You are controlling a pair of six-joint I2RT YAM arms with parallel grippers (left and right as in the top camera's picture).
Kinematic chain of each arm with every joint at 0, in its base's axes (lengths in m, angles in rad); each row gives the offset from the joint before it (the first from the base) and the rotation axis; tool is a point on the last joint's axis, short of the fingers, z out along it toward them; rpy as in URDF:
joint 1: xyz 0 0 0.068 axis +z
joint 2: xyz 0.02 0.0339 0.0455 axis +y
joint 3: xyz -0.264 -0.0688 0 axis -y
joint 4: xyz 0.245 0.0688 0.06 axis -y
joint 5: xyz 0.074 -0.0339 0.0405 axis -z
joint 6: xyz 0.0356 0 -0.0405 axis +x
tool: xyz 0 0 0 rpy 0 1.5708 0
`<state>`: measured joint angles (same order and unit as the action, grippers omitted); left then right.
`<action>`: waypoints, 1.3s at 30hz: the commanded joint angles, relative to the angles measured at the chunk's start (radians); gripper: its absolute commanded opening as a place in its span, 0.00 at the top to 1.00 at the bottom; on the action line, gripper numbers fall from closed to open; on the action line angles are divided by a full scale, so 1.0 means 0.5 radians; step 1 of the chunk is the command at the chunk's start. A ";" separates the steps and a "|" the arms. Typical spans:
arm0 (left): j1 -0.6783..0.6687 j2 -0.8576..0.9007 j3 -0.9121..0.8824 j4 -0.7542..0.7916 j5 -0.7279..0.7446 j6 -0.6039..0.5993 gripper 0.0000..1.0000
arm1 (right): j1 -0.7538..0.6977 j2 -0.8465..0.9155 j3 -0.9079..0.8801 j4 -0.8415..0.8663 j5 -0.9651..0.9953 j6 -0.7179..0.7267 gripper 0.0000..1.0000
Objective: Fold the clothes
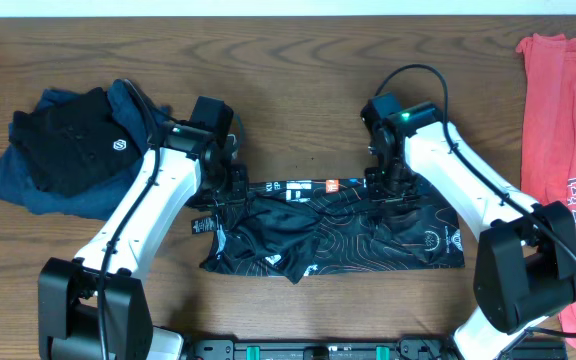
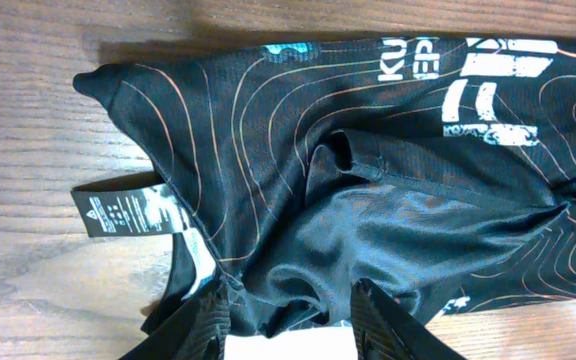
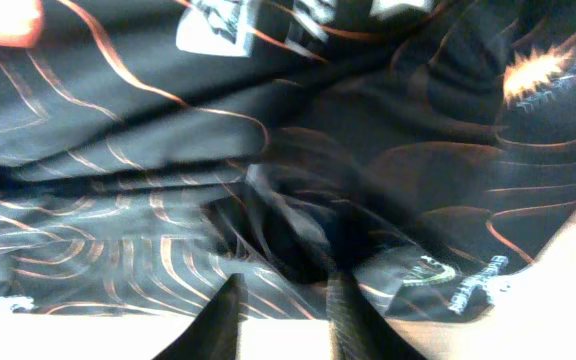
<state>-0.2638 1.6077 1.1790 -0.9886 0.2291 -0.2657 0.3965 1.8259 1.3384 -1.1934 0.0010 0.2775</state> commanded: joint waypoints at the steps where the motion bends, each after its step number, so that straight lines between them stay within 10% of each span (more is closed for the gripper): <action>1: 0.011 -0.021 0.033 -0.011 -0.018 0.004 0.58 | 0.039 -0.008 -0.014 0.024 -0.116 -0.071 0.63; 10: 0.011 -0.021 0.033 -0.010 -0.018 0.004 0.58 | 0.024 -0.008 -0.014 -0.015 0.199 0.091 0.68; 19: 0.011 -0.021 0.033 -0.010 -0.018 0.004 0.58 | 0.002 -0.008 -0.036 -0.148 0.522 0.151 0.48; 39: 0.011 -0.021 0.033 -0.003 -0.019 0.004 0.57 | -0.101 -0.008 -0.588 0.479 0.304 0.108 0.59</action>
<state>-0.2638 1.6077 1.1790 -0.9874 0.2295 -0.2657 0.3531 1.8210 1.0569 -0.9703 0.1726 0.3317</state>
